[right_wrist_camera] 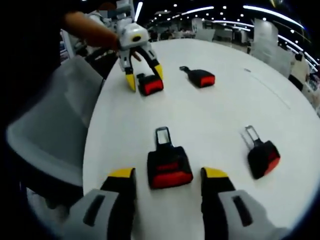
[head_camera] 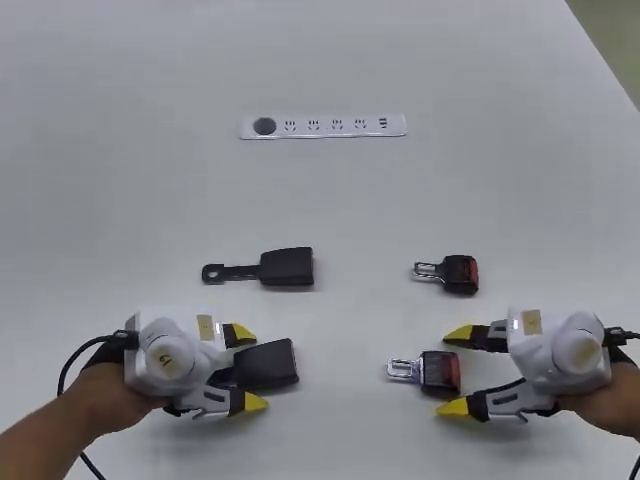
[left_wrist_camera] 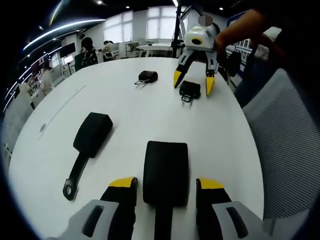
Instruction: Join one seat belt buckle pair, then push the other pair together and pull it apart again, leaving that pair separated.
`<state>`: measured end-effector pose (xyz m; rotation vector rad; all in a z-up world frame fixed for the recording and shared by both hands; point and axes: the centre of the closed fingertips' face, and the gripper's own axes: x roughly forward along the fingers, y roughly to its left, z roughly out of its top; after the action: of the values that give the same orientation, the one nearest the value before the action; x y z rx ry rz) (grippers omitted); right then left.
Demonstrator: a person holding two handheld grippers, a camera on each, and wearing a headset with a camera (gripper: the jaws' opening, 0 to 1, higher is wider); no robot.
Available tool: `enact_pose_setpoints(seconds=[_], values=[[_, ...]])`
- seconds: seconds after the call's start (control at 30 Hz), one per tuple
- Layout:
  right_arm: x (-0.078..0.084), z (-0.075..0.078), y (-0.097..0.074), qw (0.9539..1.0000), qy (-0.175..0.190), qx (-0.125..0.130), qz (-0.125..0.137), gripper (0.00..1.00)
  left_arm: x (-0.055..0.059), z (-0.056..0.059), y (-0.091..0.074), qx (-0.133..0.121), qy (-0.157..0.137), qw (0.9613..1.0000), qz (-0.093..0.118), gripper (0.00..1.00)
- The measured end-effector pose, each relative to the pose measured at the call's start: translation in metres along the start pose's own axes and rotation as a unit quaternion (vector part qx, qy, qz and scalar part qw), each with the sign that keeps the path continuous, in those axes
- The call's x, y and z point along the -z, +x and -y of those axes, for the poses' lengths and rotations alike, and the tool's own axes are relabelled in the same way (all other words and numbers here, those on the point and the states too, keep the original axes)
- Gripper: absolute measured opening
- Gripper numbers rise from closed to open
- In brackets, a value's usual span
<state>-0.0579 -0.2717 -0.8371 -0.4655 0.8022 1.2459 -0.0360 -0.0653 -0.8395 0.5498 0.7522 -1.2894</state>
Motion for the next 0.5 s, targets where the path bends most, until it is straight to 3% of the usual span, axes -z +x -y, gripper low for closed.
enact_pose_setpoints(seconds=[0.13, 0.23, 0.3, 0.5], values=[[0.0011, -0.0012, -0.0002, 0.9999, -0.007, -0.008, -0.005, 0.45, 0.0007, -0.0023, 0.0023, 0.003, 0.026, 0.9997, -0.004, 0.43], [0.0010, -0.0001, -0.0004, 0.9998, -0.015, -0.008, -0.006, 0.41, -0.0006, -0.0020, 0.0041, 0.008, 0.029, 0.9995, -0.001, 0.39], [0.0023, 0.0043, -0.0009, 0.9993, -0.034, -0.003, -0.012, 0.36, -0.0029, -0.0013, 0.0052, 0.013, 0.039, 0.9991, 0.002, 0.35], [0.0023, 0.0038, -0.0010, 0.9992, -0.038, -0.010, -0.003, 0.35, -0.0033, 0.0046, 0.0051, 0.032, 0.059, 0.9977, -0.003, 0.35]])
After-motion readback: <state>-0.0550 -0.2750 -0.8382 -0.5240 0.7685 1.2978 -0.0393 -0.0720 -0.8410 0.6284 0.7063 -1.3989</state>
